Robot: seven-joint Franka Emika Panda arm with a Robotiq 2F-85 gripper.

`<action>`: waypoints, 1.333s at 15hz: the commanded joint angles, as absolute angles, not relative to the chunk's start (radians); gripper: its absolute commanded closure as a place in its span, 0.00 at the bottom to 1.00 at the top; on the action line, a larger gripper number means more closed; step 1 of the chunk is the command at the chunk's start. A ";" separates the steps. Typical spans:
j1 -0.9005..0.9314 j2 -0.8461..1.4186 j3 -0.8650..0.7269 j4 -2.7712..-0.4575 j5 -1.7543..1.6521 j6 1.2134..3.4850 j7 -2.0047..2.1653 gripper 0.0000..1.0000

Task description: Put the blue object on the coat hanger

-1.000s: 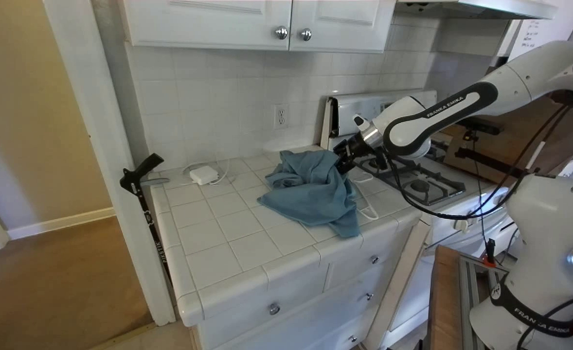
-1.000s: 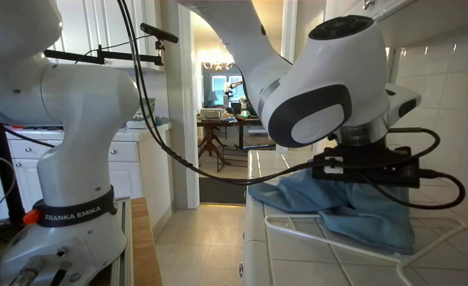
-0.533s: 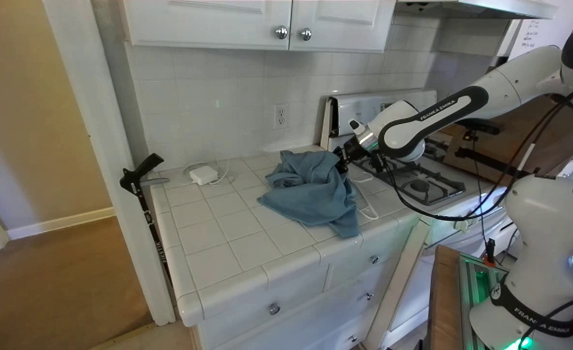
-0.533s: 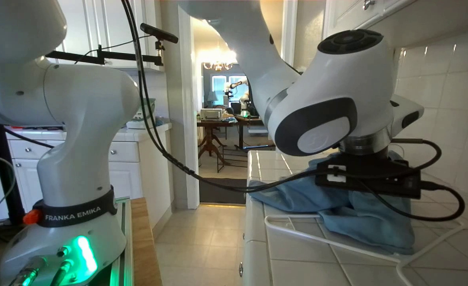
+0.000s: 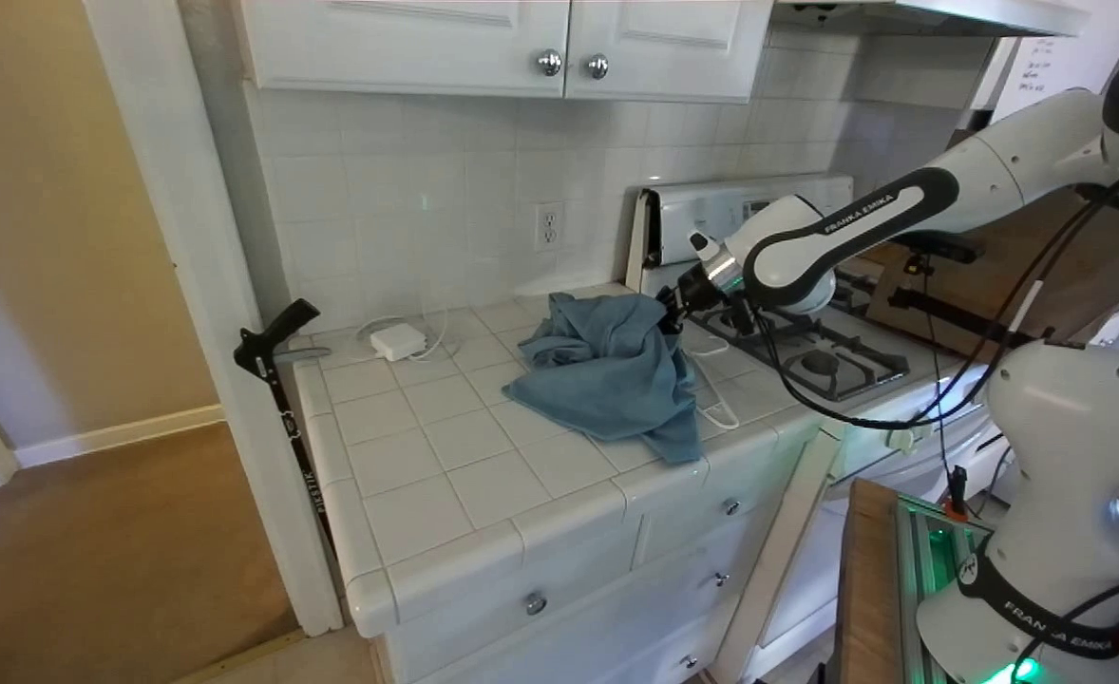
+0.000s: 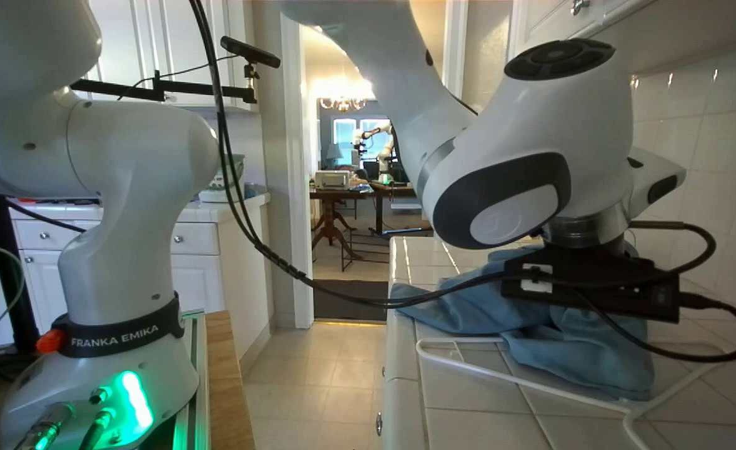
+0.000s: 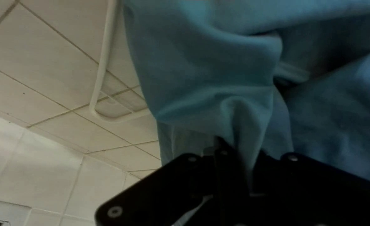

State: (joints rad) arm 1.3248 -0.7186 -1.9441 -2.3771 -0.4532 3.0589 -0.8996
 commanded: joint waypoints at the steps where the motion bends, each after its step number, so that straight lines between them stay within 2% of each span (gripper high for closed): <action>1: 1.277 -0.719 -1.924 -2.388 -0.451 3.057 -0.908 0.99; 11: 1.231 -0.708 -1.950 -2.431 -0.449 3.063 -0.897 0.99; 20: 1.260 -0.702 -2.047 -2.483 -0.447 3.075 -0.881 0.99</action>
State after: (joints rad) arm 1.2471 -0.7164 -2.0202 -2.4617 -0.4532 3.0598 -0.8965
